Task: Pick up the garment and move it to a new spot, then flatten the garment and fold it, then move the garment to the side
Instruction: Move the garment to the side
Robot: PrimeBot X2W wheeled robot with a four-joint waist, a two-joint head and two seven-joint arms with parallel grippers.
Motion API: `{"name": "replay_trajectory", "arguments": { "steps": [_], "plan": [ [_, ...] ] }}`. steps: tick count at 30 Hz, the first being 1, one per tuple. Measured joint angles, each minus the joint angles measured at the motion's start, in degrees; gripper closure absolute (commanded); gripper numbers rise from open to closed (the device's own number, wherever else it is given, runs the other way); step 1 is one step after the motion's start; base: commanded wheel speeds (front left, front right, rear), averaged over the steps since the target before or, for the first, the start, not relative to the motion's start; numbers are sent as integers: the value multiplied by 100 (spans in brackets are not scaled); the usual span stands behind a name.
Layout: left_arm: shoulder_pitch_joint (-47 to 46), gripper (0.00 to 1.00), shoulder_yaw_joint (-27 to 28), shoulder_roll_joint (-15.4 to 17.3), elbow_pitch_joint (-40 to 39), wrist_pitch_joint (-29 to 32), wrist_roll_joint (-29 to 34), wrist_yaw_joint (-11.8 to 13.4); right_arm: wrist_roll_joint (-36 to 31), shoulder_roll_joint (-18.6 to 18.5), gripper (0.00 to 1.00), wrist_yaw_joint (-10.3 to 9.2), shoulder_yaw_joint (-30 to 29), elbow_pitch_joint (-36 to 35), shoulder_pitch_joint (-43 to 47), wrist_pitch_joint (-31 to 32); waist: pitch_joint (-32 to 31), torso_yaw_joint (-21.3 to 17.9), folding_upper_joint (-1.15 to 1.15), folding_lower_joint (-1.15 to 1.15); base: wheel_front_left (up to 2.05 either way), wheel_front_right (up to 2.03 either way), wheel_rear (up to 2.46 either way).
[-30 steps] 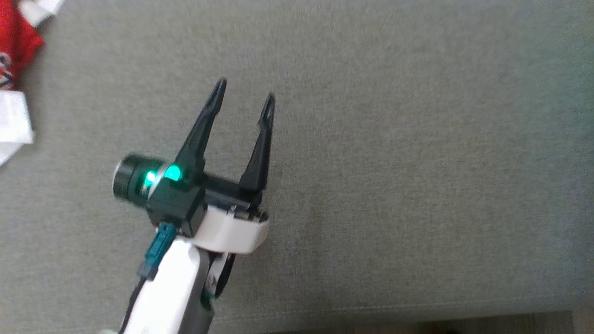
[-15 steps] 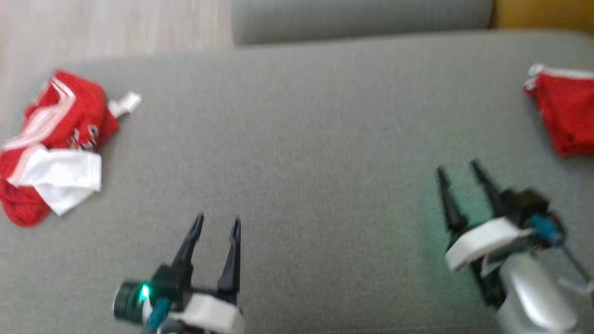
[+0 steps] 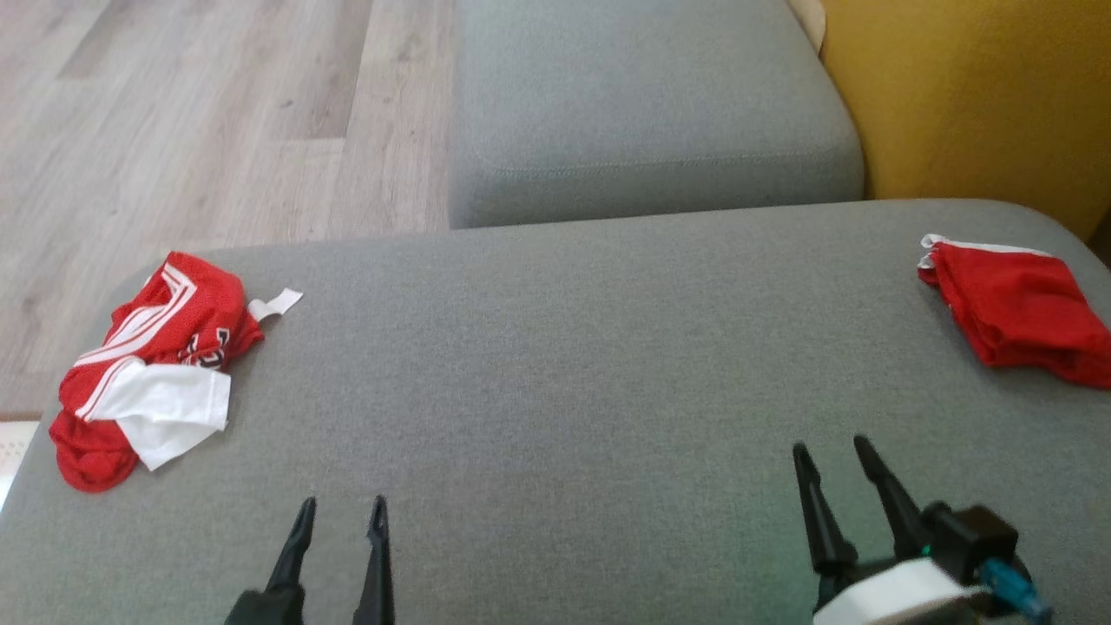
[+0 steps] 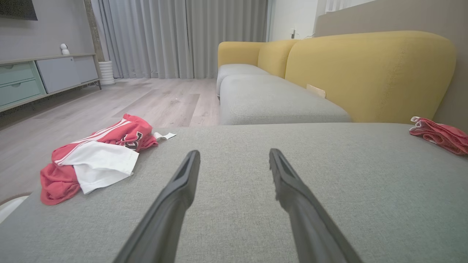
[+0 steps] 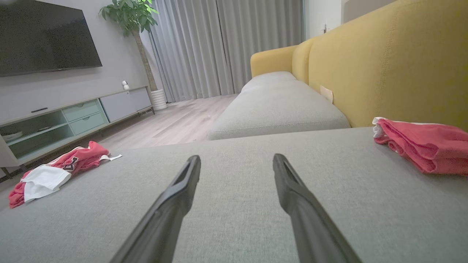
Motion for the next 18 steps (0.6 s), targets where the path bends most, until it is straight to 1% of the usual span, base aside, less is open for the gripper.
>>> {"name": "replay_trajectory", "arguments": {
  "steps": [8,18],
  "plan": [
    [397,0,132,0,-443,0,137,12,93,13,0,0,-23,-34,397,1,-157,39,0,0,0,0,0],
    [400,0,159,1,-456,0,193,-92,92,64,0,0,-91,-41,430,0,-153,206,0,0,0,0,0]
  ]
}}
